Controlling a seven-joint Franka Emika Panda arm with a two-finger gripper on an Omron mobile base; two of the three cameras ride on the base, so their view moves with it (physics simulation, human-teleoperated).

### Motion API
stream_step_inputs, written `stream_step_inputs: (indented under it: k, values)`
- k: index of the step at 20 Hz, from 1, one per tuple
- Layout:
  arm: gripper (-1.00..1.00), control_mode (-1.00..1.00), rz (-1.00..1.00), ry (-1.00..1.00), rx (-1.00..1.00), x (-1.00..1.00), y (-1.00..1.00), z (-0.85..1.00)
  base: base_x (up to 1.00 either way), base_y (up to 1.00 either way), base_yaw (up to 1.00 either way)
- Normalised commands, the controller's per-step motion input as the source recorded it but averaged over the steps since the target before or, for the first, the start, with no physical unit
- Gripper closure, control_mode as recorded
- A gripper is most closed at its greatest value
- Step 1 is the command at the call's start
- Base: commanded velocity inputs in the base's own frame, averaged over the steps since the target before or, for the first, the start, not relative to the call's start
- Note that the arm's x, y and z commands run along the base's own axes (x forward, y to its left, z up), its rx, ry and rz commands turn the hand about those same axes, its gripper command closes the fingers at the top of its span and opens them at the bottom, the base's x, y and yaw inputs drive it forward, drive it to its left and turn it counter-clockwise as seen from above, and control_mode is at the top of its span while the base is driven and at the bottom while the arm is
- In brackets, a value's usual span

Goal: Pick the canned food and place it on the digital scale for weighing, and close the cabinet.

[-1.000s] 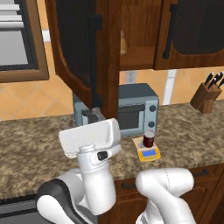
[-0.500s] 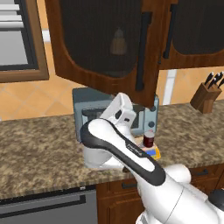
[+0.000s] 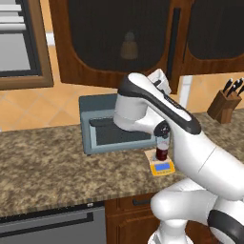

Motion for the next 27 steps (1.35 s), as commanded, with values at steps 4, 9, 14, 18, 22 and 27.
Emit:
stream_step_inputs:
  k: [4,9,14,18,22,27]
  values:
    - [-1.0,-1.0,-0.1,0.02,0.42,1.0,-0.62,0.3,0.0,0.0,0.0]
    - [-1.0,-1.0,-0.11,0.0,0.37,1.0,-0.42,0.15,0.0,0.0,0.0]
    - [-1.0,-1.0,-0.12,-0.04,0.3,1.0,-0.52,0.03,0.0,0.0,0.0]
    - [-1.0,-1.0,-0.16,-0.36,0.14,0.94,-0.51,0.05,0.0,0.0,0.0]
    - [-1.0,-1.0,-0.18,-0.53,0.11,0.8,-0.41,0.03,0.0,0.0,0.0]
    - [-1.0,-1.0,-0.17,-0.32,0.12,1.0,-0.28,0.0,0.0,0.0,0.0]
